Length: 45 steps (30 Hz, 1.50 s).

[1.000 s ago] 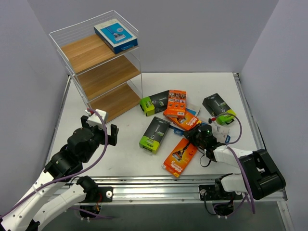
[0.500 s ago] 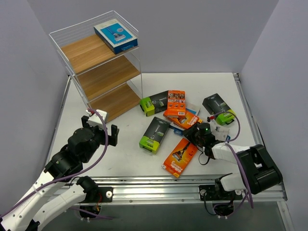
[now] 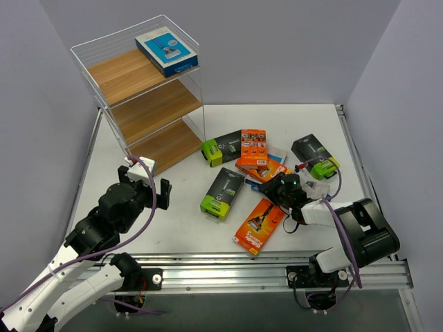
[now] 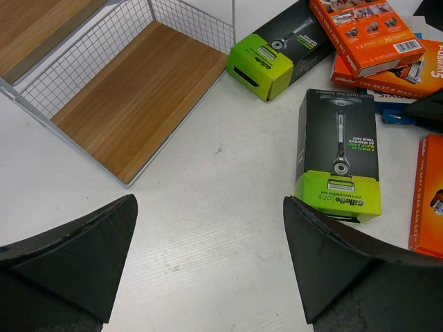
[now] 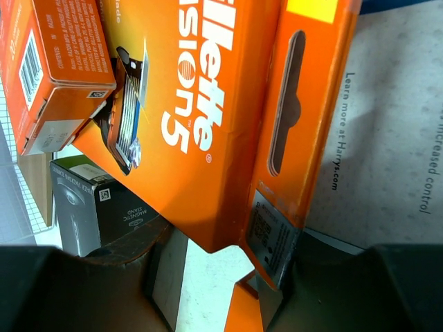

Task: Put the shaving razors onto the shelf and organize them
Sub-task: Grab a shaving razor with the right arm, then place the shaving razor onto shelf

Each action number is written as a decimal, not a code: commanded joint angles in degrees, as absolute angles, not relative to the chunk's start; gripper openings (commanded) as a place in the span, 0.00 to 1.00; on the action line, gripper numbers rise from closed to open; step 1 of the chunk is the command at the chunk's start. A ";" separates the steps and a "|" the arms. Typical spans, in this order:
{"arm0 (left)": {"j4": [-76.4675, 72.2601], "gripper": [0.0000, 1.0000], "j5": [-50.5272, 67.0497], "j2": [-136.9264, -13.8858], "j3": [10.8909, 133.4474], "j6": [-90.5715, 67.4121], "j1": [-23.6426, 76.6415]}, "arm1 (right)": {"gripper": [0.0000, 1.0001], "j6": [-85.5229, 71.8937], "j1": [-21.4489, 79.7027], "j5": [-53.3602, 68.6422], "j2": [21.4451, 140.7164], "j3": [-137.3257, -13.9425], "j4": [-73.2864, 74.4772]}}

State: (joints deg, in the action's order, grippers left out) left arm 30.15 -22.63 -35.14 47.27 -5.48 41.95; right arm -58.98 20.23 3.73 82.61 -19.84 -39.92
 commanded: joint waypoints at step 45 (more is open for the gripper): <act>27.86 0.95 -23.55 -33.66 47.46 -4.92 43.15 | 0.00 -61.18 21.97 11.16 56.34 -37.60 -16.71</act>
